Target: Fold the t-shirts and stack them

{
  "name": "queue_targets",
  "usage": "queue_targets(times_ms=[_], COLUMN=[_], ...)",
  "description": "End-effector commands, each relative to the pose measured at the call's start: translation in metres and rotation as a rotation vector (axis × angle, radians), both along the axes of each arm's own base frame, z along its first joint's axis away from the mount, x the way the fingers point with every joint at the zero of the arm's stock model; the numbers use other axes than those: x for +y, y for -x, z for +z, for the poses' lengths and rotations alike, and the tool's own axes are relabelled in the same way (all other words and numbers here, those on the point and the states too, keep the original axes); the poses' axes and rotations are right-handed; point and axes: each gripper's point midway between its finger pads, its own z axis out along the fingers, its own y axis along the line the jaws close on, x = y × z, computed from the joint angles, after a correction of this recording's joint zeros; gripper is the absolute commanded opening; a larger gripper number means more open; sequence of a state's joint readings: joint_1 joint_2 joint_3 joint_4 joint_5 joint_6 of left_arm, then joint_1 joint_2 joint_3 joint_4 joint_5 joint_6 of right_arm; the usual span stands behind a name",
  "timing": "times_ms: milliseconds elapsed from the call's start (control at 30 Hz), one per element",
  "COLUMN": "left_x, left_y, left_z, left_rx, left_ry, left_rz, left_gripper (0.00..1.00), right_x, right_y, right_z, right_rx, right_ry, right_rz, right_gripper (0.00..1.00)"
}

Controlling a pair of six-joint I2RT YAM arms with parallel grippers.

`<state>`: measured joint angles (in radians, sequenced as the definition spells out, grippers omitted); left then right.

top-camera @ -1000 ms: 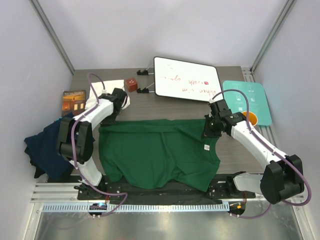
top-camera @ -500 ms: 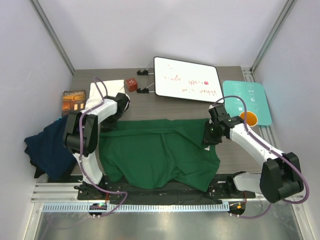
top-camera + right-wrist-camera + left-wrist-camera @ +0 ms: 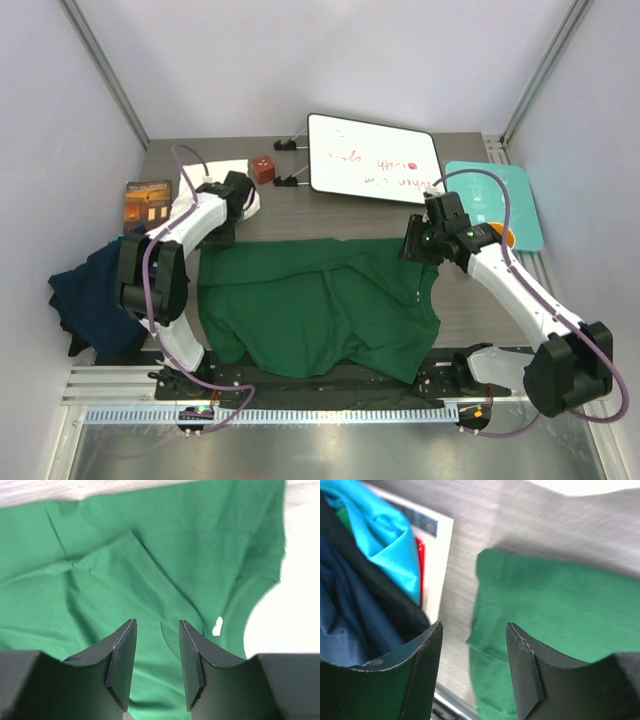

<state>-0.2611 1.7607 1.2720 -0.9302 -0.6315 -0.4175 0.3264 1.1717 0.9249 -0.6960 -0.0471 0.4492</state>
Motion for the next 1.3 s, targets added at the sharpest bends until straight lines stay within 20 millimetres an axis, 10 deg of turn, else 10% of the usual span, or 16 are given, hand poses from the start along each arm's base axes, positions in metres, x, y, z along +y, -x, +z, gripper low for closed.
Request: queue_targets(times_ms=[0, 467, 900, 1000, 1100, 1267], left_x=[-0.029, -0.114, -0.125, -0.125, -0.125, -0.125], left_y=[-0.023, -0.035, -0.023, -0.022, -0.021, -0.021], left_z=[0.018, -0.014, -0.049, -0.05, -0.052, -0.054], left_rx=[-0.119, -0.096, -0.045, -0.038, -0.031, -0.022], left_ry=[0.117, 0.14, 0.119, 0.115, 0.112, 0.108], left_rz=[-0.026, -0.169, -0.191, -0.196, -0.196, -0.197], left_gripper=[0.53, 0.44, 0.42, 0.42, 0.42, 0.42], right_x=[0.017, 0.06, 0.093, 0.1, 0.103, 0.093], right_y=[-0.028, -0.085, -0.077, -0.069, -0.061, -0.045], right_z=[-0.016, -0.05, -0.09, -0.083, -0.075, -0.067], right_rx=[0.012, -0.056, 0.084, 0.088, 0.082, 0.099], right_ry=[-0.024, -0.172, -0.25, -0.273, -0.28, -0.238], right_rz=[0.026, 0.058, 0.15, 0.185, 0.205, 0.204], right_gripper=[0.45, 0.45, 0.45, 0.38, 0.03, 0.01])
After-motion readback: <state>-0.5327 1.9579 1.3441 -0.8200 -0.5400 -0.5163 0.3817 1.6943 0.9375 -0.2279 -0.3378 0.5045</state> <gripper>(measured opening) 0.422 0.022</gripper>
